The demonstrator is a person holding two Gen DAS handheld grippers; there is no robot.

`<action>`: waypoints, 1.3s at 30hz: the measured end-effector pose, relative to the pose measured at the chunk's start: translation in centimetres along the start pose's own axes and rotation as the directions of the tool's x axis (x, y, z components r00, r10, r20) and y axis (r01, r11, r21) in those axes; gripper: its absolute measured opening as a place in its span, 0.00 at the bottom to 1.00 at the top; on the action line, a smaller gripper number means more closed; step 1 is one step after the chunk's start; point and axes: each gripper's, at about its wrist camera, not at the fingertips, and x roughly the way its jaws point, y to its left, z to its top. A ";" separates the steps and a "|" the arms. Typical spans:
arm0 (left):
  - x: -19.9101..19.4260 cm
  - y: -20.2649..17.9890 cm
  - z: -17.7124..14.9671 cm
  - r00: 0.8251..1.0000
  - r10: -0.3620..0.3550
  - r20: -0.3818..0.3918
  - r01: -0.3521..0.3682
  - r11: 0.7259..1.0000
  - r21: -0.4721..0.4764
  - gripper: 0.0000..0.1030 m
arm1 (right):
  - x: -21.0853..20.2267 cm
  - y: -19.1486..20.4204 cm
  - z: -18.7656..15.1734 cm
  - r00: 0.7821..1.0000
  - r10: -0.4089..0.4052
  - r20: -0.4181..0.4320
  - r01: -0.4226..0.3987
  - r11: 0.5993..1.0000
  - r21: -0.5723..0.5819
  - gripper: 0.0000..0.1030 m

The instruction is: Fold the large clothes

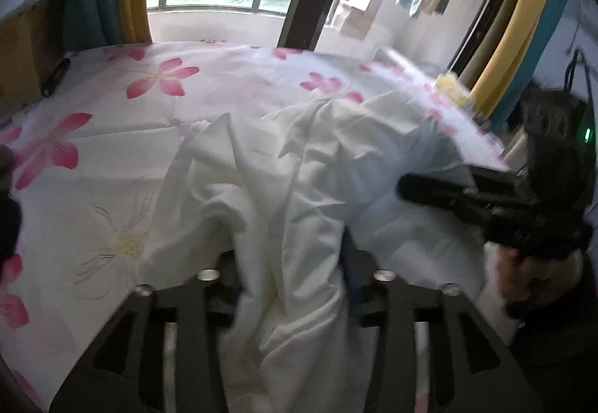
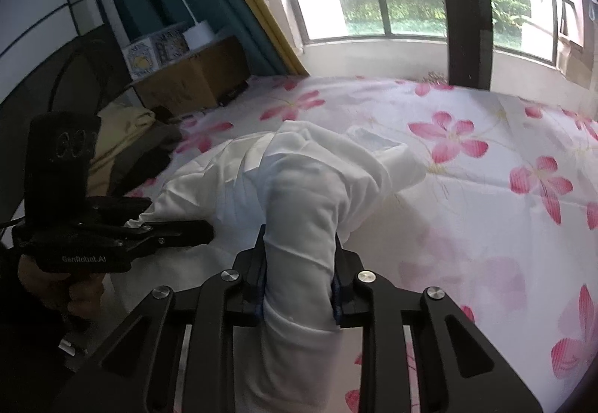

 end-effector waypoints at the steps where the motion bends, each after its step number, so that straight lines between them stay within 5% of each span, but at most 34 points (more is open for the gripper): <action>1: 0.2 0.0 -0.1 1.000 0.010 -0.012 -0.010 1.000 0.009 0.57 | 0.1 -0.3 -0.1 1.000 -0.006 -0.008 0.006 1.000 0.017 0.28; 4: 1.0 0.9 -0.5 0.999 -0.024 -0.043 0.023 0.999 -0.028 0.66 | 0.5 -1.1 -0.4 0.999 -0.017 -0.034 0.018 0.999 0.044 0.39; 9: 0.9 1.6 -1.0 0.998 -0.056 -0.030 0.054 0.997 -0.052 0.67 | 1.5 -2.2 -1.6 0.996 -0.014 -0.094 0.023 0.995 0.100 0.67; 13: 0.9 1.5 -1.1 0.995 -0.093 -0.041 0.092 0.995 -0.025 0.65 | 1.7 -2.6 -2.3 0.996 0.026 -0.085 -0.015 0.992 0.127 0.68; 14: 1.0 1.6 -1.0 0.992 -0.118 -0.044 0.117 0.993 -0.028 0.50 | 1.7 -2.5 -2.3 0.996 0.036 -0.087 -0.025 0.992 0.127 0.67; 15: 1.1 1.9 -0.9 0.983 -0.175 -0.048 0.172 0.984 -0.053 0.41 | 1.8 -2.4 -2.3 0.995 0.052 -0.085 -0.041 0.991 0.127 0.46; 16: 1.2 2.1 -0.9 0.977 -0.211 -0.044 0.207 0.975 -0.077 0.35 | 2.0 -2.1 -2.3 0.993 0.085 -0.088 -0.073 0.989 0.127 0.41; 20: 0.4 1.7 -1.2 0.977 -0.213 0.005 0.212 0.973 -0.096 0.26 | 1.5 -1.2 -2.1 0.995 0.090 -0.039 -0.085 0.990 0.112 0.24; 39: -6.3 3.9 -0.3 0.984 -0.097 0.147 0.111 0.990 -0.084 0.25 | 0.2 4.4 2.3 0.984 0.156 0.083 -0.154 0.988 -0.029 0.20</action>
